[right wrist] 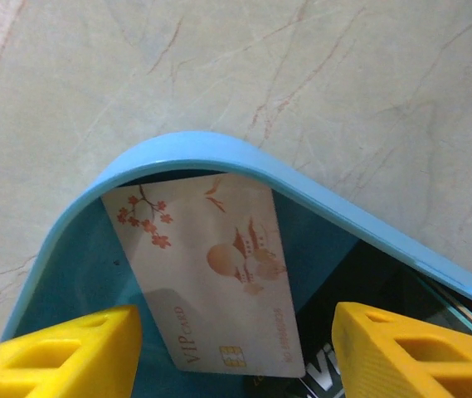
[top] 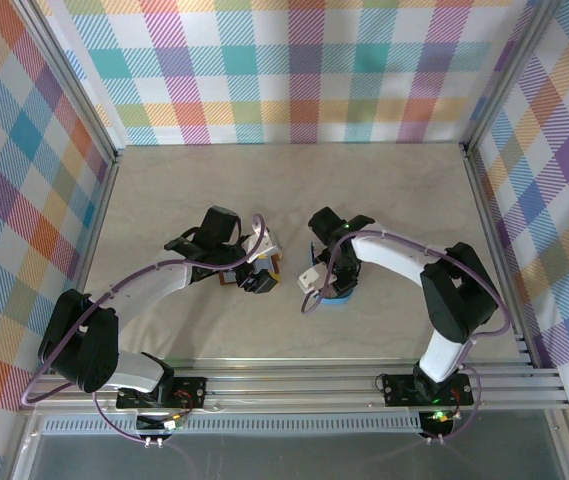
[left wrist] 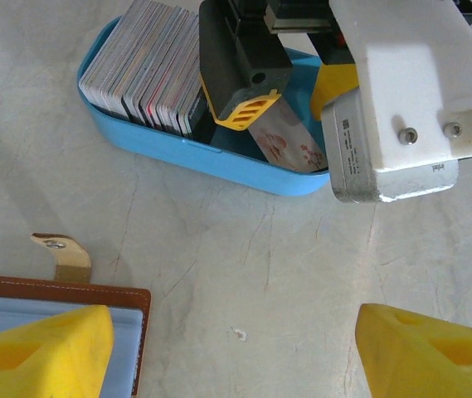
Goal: Put the credit cards into the card holder
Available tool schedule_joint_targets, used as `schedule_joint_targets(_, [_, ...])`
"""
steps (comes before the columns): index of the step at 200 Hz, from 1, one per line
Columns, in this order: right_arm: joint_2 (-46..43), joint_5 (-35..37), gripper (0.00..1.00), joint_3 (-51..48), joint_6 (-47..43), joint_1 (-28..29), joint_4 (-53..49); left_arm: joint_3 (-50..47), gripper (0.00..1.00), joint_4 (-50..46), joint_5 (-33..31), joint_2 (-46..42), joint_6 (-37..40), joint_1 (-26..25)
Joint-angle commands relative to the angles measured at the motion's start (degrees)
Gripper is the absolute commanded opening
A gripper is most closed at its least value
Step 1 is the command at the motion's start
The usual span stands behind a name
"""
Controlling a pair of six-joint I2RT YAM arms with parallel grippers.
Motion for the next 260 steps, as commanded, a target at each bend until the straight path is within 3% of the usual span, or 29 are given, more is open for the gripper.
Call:
schedule_joint_targets(1, [1.47, -0.25, 0.63, 2.02, 0.27, 0.7, -3.37, -0.31, 0.77, -1.35, 0.14, -0.16, 1.62, -0.72])
schedule_joint_targets(260, [6.25, 0.95, 0.6, 4.02, 0.35, 1.42, -5.74, -0.32, 0.77, -0.77, -0.04, -0.51, 0.26, -0.81])
